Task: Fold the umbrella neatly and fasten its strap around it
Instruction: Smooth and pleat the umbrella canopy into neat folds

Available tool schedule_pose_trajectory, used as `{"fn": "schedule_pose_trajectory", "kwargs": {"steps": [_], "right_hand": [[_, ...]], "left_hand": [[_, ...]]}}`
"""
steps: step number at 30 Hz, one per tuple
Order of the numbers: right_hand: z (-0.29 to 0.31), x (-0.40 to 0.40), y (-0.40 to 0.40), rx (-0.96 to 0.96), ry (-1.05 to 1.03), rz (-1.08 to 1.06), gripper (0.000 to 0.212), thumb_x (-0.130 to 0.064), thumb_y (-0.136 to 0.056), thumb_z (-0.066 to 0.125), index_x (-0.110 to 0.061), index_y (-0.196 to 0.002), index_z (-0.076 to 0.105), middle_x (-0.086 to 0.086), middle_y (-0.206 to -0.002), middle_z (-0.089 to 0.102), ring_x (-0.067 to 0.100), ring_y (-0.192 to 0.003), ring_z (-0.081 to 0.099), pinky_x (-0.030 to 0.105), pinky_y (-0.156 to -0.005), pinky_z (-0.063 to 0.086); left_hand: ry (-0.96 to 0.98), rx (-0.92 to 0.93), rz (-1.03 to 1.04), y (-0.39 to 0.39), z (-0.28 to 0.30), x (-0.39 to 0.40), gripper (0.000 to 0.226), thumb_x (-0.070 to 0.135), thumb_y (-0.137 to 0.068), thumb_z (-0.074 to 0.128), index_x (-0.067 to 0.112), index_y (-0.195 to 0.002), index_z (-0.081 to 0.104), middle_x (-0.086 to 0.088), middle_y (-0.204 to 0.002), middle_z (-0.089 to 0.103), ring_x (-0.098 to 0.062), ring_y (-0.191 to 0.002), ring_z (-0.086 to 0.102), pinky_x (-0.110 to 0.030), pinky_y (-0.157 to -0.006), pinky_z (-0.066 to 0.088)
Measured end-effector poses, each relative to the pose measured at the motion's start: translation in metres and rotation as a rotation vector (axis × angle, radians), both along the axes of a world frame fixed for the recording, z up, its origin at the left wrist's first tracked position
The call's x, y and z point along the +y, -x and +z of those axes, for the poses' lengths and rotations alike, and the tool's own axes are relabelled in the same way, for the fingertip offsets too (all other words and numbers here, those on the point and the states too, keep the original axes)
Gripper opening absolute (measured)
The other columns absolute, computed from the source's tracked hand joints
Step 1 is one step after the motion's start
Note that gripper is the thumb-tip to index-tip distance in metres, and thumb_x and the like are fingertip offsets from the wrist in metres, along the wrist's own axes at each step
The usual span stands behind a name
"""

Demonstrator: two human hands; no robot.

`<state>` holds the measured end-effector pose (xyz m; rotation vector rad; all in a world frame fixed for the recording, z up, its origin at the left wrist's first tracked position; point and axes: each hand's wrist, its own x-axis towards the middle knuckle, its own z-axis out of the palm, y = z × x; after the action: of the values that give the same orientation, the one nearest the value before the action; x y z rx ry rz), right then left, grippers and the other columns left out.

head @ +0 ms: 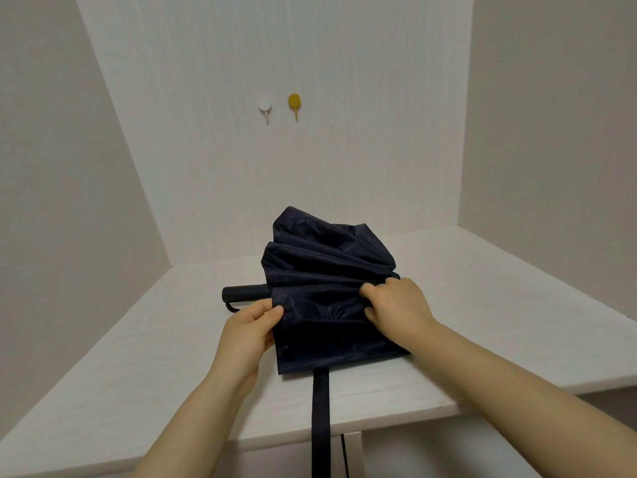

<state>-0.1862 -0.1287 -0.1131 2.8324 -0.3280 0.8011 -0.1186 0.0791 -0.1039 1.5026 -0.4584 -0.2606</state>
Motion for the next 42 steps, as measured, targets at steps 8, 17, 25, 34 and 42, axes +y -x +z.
{"fn": "schedule_pose_trajectory", "kwargs": {"steps": [8,17,25,34,42], "right_hand": [[0.011,-0.023,0.013,-0.225,-0.871,0.100,0.021,-0.021,-0.088,0.054,-0.028,-0.095,0.073,-0.013,-0.085,0.071,0.012,-0.085,0.064,0.032,-0.084,0.051],[-0.002,-0.017,0.019,-0.375,-1.051,0.061,0.009,-0.024,-0.081,0.065,-0.025,-0.073,0.061,-0.013,-0.073,0.064,0.011,-0.074,0.061,0.029,-0.073,0.047],[0.006,-0.013,0.020,-0.099,-1.058,0.236,0.022,-0.021,-0.089,0.051,-0.007,-0.074,0.057,-0.002,-0.064,0.049,0.009,-0.061,0.043,0.027,-0.064,0.035],[0.012,-0.011,0.020,-0.302,-1.533,0.252,0.005,-0.012,-0.077,0.071,-0.012,-0.072,0.069,-0.001,-0.077,0.065,0.012,-0.072,0.060,0.018,-0.067,0.045],[0.009,-0.023,0.036,-0.431,-1.746,0.358,0.016,0.003,-0.076,0.064,-0.011,-0.067,0.063,-0.003,-0.068,0.064,0.014,-0.073,0.058,0.024,-0.076,0.045]], "left_hand": [[-0.076,-0.136,0.097,-0.007,0.004,0.002,0.021,0.009,-0.091,0.051,0.012,-0.086,0.071,-0.005,-0.084,0.072,-0.022,-0.082,0.064,-0.035,-0.084,0.050],[0.048,-0.073,0.109,-0.002,0.009,-0.009,0.022,0.009,-0.091,0.052,0.015,-0.084,0.072,0.002,-0.081,0.073,-0.019,-0.085,0.065,-0.030,-0.082,0.050],[0.082,-0.064,0.104,0.005,0.013,-0.011,0.022,0.008,-0.091,0.052,0.014,-0.082,0.071,0.006,-0.075,0.071,-0.017,-0.082,0.061,-0.036,-0.088,0.049],[0.052,-0.093,0.092,0.008,0.016,-0.014,0.025,0.011,-0.090,0.054,0.015,-0.071,0.071,0.013,-0.062,0.066,-0.009,-0.067,0.058,-0.032,-0.077,0.046],[0.102,-0.060,0.142,0.007,0.021,-0.012,0.023,0.010,-0.090,0.054,0.018,-0.078,0.071,0.011,-0.068,0.071,-0.021,-0.081,0.062,-0.030,-0.074,0.050]]}}
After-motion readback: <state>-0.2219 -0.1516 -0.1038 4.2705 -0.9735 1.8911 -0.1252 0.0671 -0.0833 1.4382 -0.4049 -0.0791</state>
